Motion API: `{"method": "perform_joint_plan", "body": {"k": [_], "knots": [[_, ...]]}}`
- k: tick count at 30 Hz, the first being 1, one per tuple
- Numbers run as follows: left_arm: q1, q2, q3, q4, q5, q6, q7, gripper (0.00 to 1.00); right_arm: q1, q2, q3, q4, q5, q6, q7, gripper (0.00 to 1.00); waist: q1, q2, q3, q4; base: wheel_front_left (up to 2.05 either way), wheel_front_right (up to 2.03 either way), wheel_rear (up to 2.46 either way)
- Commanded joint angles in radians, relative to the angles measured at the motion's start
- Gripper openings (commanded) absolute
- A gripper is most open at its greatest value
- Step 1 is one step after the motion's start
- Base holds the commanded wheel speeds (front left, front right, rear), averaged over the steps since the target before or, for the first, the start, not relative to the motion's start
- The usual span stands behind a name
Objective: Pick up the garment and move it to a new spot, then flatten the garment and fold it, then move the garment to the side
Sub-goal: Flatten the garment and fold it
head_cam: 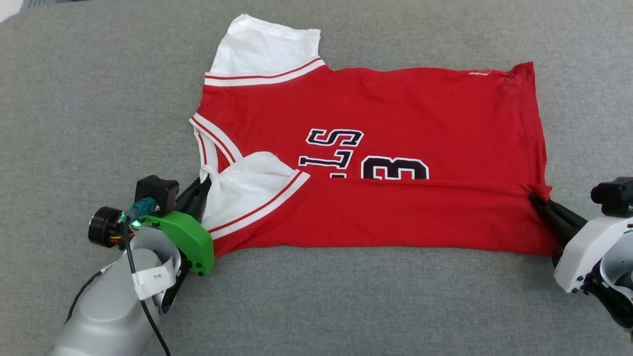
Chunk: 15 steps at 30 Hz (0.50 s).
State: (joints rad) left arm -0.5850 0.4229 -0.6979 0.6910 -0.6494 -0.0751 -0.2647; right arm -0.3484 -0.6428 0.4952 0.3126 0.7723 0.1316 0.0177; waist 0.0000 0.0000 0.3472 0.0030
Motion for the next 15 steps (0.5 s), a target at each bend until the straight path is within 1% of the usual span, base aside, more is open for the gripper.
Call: {"method": "perform_joint_plan", "body": {"k": [1, 4, 8, 9, 12, 15], "knots": [[0.01, -0.007, -0.002, 0.015, 0.014, -0.004, 0.005, 1.0, -0.003, 0.003, -0.003, 0.005, 0.007, -0.001, -0.018, 1.0, 0.0, 0.0, -0.028, 0.014, 0.0, 0.0, 0.0], [0.005, 0.012, 0.023, -0.017, 0.039, 0.005, 0.004, 1.0, 0.016, -0.006, -0.015, -0.007, 0.009, -0.001, -0.048, 1.0, 0.0, 0.0, -0.059, 0.028, 0.0, 0.0, 0.0], [-0.002, 0.059, 0.048, -0.084, 0.061, 0.003, 0.003, 1.0, 0.05, -0.018, -0.039, -0.035, 0.002, -0.001, -0.07, 1.0, 0.0, 0.0, -0.102, 0.044, 0.0, 0.0, 0.0], [-0.006, 0.068, 0.048, -0.109, 0.061, 0.006, 0.017, 1.0, 0.06, -0.018, -0.048, -0.042, -0.001, -0.001, -0.073, 1.0, 0.0, 0.0, -0.113, 0.049, 0.0, 0.0, 0.0], [-0.022, 0.101, 0.053, -0.185, 0.039, 0.0, 0.097, 1.0, 0.08, -0.017, -0.065, -0.061, -0.013, -0.001, -0.066, 1.0, 0.0, 0.0, -0.132, 0.059, 0.0, 0.0, 0.0], [-0.038, 0.13, 0.052, -0.268, -0.021, -0.019, 0.234, 1.0, 0.091, -0.011, -0.082, -0.074, -0.028, -0.001, -0.051, 1.0, 0.0, 0.0, -0.143, 0.067, 0.0, 0.0, 0.0]]}}
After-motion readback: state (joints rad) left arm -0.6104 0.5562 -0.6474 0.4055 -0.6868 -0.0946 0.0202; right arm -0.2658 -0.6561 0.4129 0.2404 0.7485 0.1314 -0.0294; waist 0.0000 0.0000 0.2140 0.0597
